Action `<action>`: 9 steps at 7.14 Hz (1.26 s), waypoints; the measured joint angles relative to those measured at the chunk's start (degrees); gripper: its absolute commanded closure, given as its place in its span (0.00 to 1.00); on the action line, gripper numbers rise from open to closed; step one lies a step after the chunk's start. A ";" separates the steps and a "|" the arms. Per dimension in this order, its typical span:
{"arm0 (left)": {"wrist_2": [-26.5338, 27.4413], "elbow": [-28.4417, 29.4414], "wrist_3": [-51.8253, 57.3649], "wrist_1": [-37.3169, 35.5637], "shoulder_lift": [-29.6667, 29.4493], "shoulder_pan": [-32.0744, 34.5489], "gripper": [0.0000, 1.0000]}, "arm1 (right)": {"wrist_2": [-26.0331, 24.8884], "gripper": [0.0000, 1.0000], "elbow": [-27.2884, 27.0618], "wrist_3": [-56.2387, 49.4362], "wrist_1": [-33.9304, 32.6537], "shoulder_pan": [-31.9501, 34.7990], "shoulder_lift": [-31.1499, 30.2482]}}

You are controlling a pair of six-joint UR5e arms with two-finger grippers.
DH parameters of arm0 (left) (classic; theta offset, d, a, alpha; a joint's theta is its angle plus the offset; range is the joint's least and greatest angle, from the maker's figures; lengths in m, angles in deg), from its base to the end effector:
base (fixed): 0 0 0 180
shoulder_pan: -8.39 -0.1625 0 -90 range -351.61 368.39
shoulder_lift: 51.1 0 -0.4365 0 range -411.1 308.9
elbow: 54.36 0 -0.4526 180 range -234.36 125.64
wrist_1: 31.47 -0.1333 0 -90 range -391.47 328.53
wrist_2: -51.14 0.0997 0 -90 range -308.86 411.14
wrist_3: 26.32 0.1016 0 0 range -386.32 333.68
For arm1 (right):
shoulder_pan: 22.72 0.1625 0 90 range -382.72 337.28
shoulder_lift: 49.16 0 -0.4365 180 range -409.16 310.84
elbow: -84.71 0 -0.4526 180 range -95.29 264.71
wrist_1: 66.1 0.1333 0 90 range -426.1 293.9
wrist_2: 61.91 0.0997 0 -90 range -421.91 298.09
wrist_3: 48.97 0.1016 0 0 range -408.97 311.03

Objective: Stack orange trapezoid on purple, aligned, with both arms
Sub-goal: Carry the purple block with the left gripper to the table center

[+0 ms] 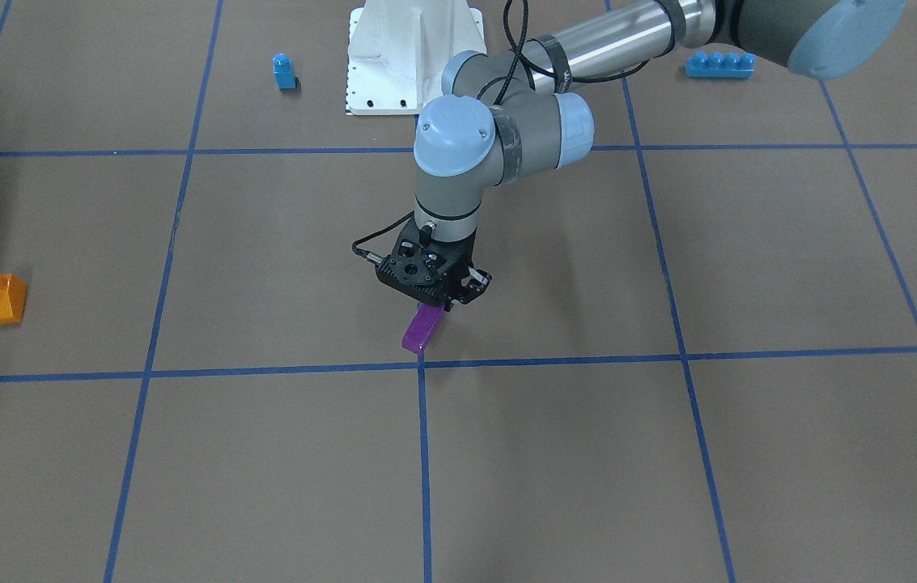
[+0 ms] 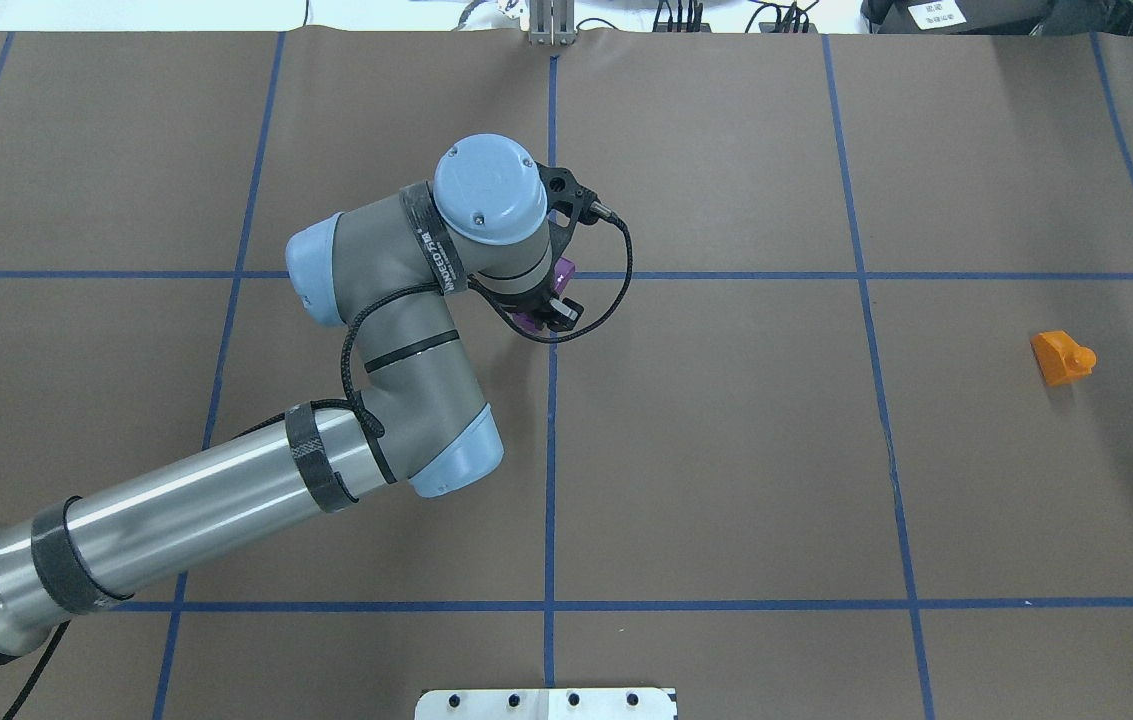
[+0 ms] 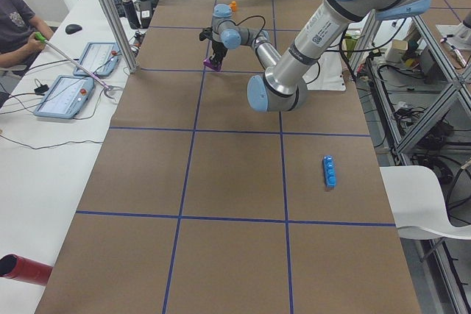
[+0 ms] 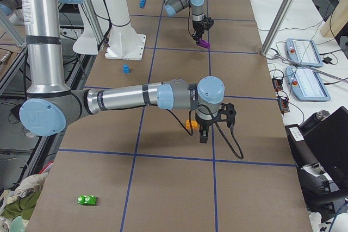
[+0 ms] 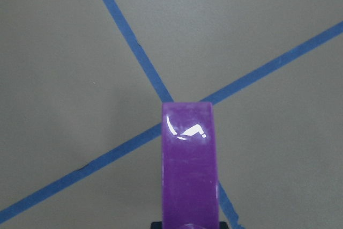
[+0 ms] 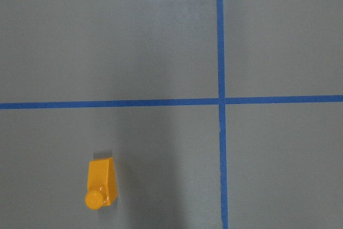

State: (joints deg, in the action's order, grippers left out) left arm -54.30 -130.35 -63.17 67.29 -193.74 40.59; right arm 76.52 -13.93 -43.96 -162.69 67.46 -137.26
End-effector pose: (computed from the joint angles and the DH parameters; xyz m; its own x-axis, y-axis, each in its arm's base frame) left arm 0.6543 -0.5376 0.1377 0.6219 0.5199 -0.5856 -0.2498 0.8405 0.4808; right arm 0.0591 -0.5634 0.5764 0.6609 0.0379 0.7495 -0.0611 0.9981 0.0034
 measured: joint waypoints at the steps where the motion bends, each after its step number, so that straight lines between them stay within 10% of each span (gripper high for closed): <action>1: 0.41 0.79 0.81 0.07 -0.56 -0.58 0.90 | 0.00 0.00 0.01 0.00 0.00 0.00 0.02; 2: 0.63 1.87 1.36 0.10 -1.28 -1.16 0.74 | 0.00 0.00 0.05 0.00 0.00 0.00 0.03; 4: 2.14 2.92 2.13 0.10 -1.83 -1.99 0.00 | 0.00 0.00 0.06 0.00 0.00 0.00 0.03; 9: 1.73 1.92 2.00 -0.40 -3.46 0.47 0.00 | -0.68 0.00 -0.33 3.20 2.22 -3.68 0.35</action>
State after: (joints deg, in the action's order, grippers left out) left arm -52.57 -128.43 -61.18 66.90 -197.20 41.07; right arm 75.84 -14.26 -40.76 -160.47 63.78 -136.91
